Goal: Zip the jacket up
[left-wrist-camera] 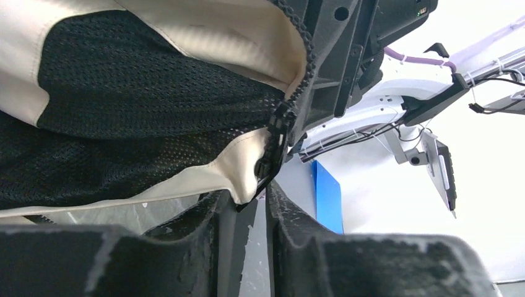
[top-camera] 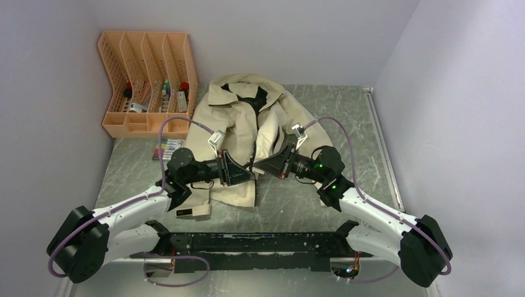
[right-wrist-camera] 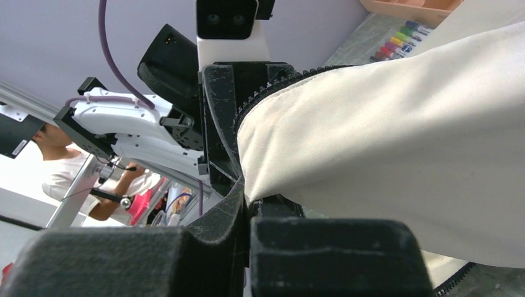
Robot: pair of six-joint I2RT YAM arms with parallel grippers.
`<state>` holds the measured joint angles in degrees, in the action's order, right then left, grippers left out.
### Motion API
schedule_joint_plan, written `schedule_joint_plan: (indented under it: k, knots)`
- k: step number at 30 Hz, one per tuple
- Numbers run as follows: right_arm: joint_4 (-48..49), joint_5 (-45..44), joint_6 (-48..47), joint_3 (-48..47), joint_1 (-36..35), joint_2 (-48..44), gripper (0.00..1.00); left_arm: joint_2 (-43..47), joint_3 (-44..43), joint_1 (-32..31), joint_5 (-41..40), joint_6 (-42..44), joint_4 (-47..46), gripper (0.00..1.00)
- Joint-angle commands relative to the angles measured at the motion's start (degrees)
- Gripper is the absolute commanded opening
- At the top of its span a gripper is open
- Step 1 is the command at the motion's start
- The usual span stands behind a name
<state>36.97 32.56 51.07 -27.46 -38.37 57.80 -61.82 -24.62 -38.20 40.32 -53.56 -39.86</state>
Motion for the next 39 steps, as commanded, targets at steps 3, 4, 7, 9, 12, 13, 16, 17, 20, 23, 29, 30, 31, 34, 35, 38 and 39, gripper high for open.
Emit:
schedule_joint_plan:
  k: [3,4,7,9,12,13,16,17,20,23,29,30,31,34,35,38,39]
  knots:
    - [2.19,0.03,0.31,0.13,-0.36,-0.07,0.0,0.69,-0.1,-0.9,2.31,0.4,-5.17,0.17]
    - [1.96,-0.15,0.16,0.13,-0.34,-0.26,0.0,0.59,-0.13,-1.04,2.52,0.39,-5.41,0.14]
    - [1.51,-1.36,-0.09,0.32,-0.34,-0.93,0.0,0.41,-0.44,-1.47,2.75,0.81,-4.86,0.08]
    - [1.51,-2.53,-0.2,0.43,-0.39,-1.7,0.0,0.32,-0.56,-1.93,2.91,1.23,-4.55,0.08]
    - [-0.06,-4.69,-1.22,-0.13,-0.38,-3.09,0.0,-0.05,-0.56,-2.84,3.01,1.68,-4.28,0.08]
    - [-0.39,-5.33,-1.55,-0.4,-0.29,-3.53,0.0,-0.2,-0.53,-3.18,2.94,1.78,-4.31,0.08]
    - [-2.04,-6.64,-2.62,-1.65,0.0,-4.47,0.0,-0.26,-0.39,-4.11,2.7,1.99,-4.49,0.08]
    - [-2.29,-7.03,-2.79,-1.79,0.15,-4.7,0.0,-0.19,-0.4,-4.33,2.52,2.11,-4.4,0.08]
    - [-2.56,-6.79,-3.07,-2.2,0.66,-5.11,0.0,0.46,-0.25,-4.92,2.23,2.72,-3.78,0.08]
    - [-2.71,-5.84,-3.16,-2.88,1.19,-5.29,0.0,1.03,-0.52,-5.21,1.93,3.44,-2.55,0.08]
    - [-3.26,-2.5,-3.15,-3.74,1.89,-6.42,0.0,3.01,-0.88,-5.28,0.98,5.2,0.86,0.08]
    - [-3.19,-2.1,-2.87,-3.74,2.0,-6.53,0.0,3.02,-0.94,-5.3,1.06,5.46,1.31,0.08]
    - [-2.95,-1.58,-2.42,-3.66,2.16,-6.68,0.0,3.1,-1.03,-5.3,1.22,5.7,1.5,0.08]
    - [-1.92,-0.69,-1.33,-3.24,2.66,-7.44,0.0,3.16,-0.76,-5.25,1.59,5.51,1.29,0.08]
    - [-1.64,-0.66,-1.18,-3.21,2.7,-7.74,0.0,3.23,-0.57,-5.3,1.68,5.49,1.13,0.08]
    - [-1.47,-0.17,-1.01,-3.74,2.71,-8.01,0.0,3.35,-0.38,-5.31,1.27,5.46,1.87,0.08]
    - [-1.46,0.01,-0.98,-3.88,2.72,-7.84,0.0,3.44,-0.37,-5.31,1.17,5.53,1.93,0.1]
